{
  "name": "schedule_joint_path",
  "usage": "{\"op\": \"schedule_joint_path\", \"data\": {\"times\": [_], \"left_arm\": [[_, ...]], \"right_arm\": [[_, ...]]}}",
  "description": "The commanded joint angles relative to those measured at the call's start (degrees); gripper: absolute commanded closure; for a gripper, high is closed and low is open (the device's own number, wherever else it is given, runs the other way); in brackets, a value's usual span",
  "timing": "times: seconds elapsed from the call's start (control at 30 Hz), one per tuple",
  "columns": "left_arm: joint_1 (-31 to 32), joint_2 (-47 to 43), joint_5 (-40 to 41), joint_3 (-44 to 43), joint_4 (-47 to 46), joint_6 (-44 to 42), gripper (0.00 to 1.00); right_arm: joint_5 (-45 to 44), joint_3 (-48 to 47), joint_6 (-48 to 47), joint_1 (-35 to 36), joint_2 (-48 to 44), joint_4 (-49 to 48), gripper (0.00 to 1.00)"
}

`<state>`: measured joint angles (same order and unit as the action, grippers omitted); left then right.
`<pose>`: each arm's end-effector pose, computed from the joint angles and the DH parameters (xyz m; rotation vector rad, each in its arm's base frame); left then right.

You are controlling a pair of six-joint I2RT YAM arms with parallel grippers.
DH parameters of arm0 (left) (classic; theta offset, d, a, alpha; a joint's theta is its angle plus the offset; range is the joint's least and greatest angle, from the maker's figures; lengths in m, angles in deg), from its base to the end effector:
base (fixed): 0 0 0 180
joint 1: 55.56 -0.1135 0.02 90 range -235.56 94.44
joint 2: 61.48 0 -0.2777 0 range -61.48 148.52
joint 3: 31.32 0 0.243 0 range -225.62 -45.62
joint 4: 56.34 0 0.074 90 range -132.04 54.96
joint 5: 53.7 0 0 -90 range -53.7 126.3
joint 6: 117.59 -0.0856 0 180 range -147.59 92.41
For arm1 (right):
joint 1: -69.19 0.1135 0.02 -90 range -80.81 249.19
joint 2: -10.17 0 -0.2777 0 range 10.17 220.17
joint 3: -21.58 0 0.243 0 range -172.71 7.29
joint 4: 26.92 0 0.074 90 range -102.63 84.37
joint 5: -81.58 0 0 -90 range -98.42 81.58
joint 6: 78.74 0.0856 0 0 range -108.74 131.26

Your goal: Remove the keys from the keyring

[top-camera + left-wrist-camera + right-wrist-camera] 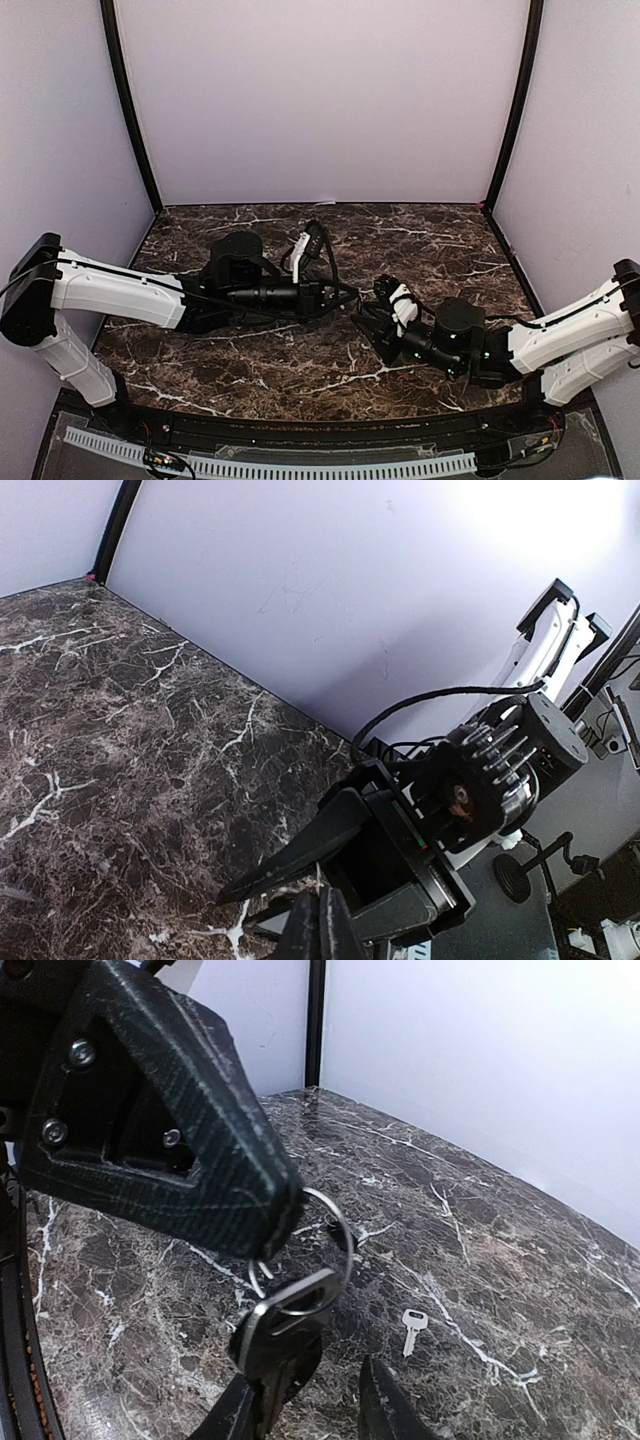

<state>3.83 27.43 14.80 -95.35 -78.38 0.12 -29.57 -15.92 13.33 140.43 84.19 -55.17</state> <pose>0.1709 -0.3504 0.2813 0.8052 1.6450 -1.4297 0.1229 0.2657 0.2137 -0.7494 1.5776 0.6323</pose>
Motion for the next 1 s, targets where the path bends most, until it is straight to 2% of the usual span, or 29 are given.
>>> {"op": "schedule_joint_path", "data": {"times": [0.0,0.97], "left_arm": [[-0.16,-2.66,0.32,-0.43,0.97,0.36,1.0],[-0.16,-3.21,0.74,-1.06,1.58,0.86,1.0]], "right_arm": [[-3.92,-0.78,-0.74,0.69,0.34,-3.61,0.69],[-7.65,0.26,-3.36,0.72,1.02,-2.37,0.75]]}}
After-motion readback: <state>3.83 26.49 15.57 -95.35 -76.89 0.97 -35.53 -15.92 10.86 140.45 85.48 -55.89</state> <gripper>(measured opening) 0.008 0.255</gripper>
